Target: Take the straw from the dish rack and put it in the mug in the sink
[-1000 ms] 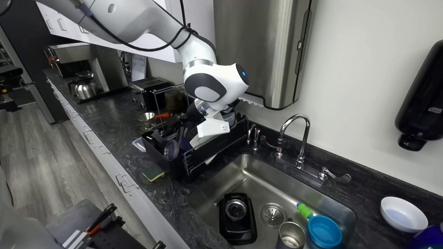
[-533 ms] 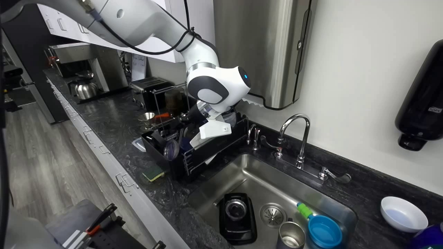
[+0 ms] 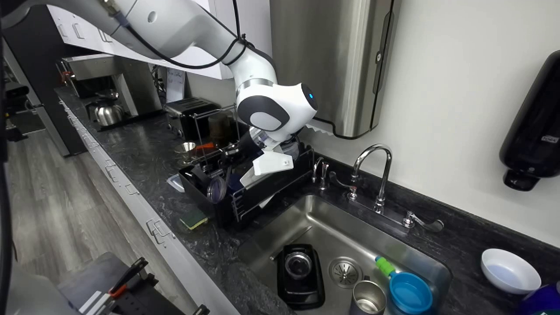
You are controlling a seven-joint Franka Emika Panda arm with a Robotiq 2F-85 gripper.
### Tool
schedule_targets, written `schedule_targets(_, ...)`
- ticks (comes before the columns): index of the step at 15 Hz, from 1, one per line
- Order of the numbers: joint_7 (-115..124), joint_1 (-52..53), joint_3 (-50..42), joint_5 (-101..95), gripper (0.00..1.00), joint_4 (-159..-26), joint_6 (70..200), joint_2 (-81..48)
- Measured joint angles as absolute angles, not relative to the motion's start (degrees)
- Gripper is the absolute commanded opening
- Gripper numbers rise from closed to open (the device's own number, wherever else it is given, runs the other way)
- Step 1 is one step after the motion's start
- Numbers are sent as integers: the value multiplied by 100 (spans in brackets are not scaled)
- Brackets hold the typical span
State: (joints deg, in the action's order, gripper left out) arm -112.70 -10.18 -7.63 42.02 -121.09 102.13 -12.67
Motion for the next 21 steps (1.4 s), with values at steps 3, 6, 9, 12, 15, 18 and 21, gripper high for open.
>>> schedule_targets(3, -11273, -1018, -763, 4202, 3, -12110, 10182, -1266)
schedule_targets(6, -11272, -1017, -759, 4201, 3, -12108, 10139, -1264)
schedule_targets(9, -11275, -1017, -756, 4196, 3, -12108, 10137, -1262)
schedule_targets(12, -11275, -1017, -756, 4146, 3, -12118, 10137, -1224)
schedule_targets(15, -11277, -1016, -756, 4031, 3, -12220, 10138, -1040)
schedule_targets(18, -11284, -1005, -755, 3919, 3, -12415, 10143, -668)
schedule_targets(21, -11312, -986, -755, 3875, 3, -12596, 10157, -305)
